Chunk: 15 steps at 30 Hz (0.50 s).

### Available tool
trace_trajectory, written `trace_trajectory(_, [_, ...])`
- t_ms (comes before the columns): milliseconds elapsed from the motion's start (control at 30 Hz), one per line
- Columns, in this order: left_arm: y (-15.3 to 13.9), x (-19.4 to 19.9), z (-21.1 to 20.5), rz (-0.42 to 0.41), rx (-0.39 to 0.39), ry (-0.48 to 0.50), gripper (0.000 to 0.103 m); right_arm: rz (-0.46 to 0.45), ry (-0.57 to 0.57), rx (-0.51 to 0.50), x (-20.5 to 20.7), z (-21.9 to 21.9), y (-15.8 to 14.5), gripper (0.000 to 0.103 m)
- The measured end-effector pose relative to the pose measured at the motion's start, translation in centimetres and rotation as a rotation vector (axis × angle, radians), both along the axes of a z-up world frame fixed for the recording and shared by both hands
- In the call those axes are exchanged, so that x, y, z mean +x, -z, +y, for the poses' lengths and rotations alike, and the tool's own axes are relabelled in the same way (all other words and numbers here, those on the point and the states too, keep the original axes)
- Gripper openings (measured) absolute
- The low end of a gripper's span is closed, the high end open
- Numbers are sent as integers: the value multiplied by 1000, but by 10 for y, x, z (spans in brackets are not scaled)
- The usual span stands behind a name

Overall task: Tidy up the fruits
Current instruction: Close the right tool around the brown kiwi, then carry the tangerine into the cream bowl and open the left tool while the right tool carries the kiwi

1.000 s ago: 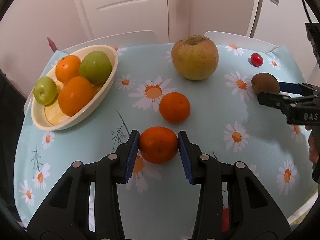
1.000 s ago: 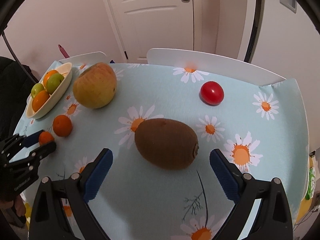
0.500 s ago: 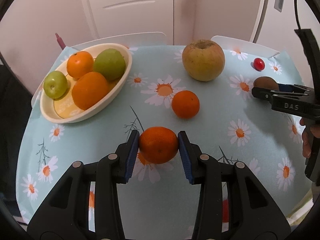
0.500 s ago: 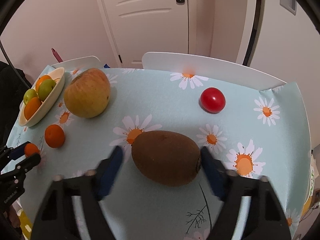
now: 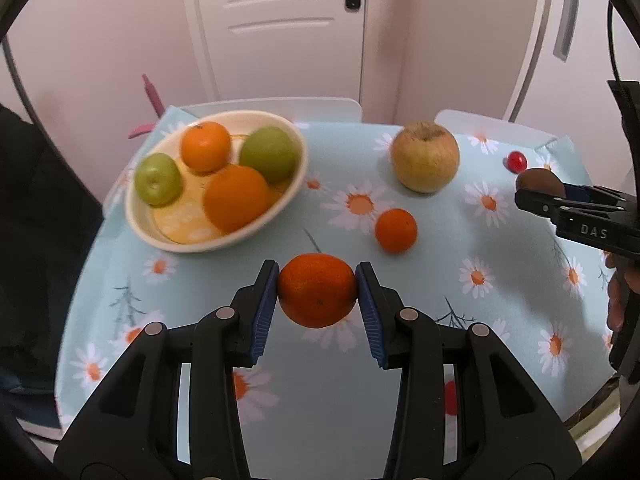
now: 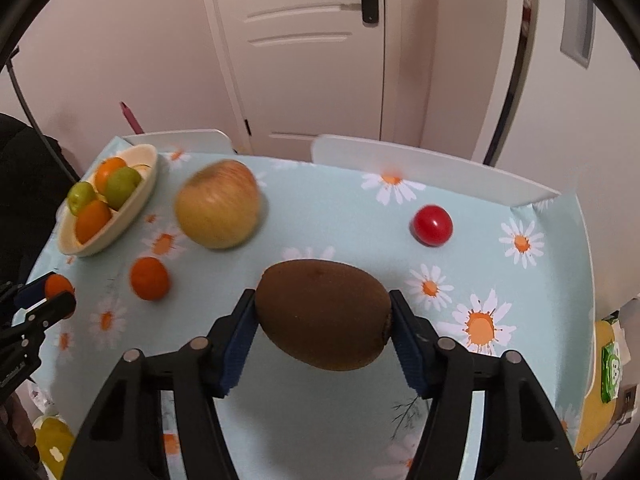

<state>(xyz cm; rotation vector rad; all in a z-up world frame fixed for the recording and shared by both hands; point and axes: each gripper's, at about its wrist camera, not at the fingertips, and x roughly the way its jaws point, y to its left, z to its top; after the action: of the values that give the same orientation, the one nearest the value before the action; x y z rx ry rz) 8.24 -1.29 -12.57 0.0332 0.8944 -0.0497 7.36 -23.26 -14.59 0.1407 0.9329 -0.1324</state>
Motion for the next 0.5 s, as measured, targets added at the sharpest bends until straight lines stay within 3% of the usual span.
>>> trace_trajectory(500, [-62, 2, 66, -64, -10, 3, 44, -33, -55, 21, 7, 71, -67, 59])
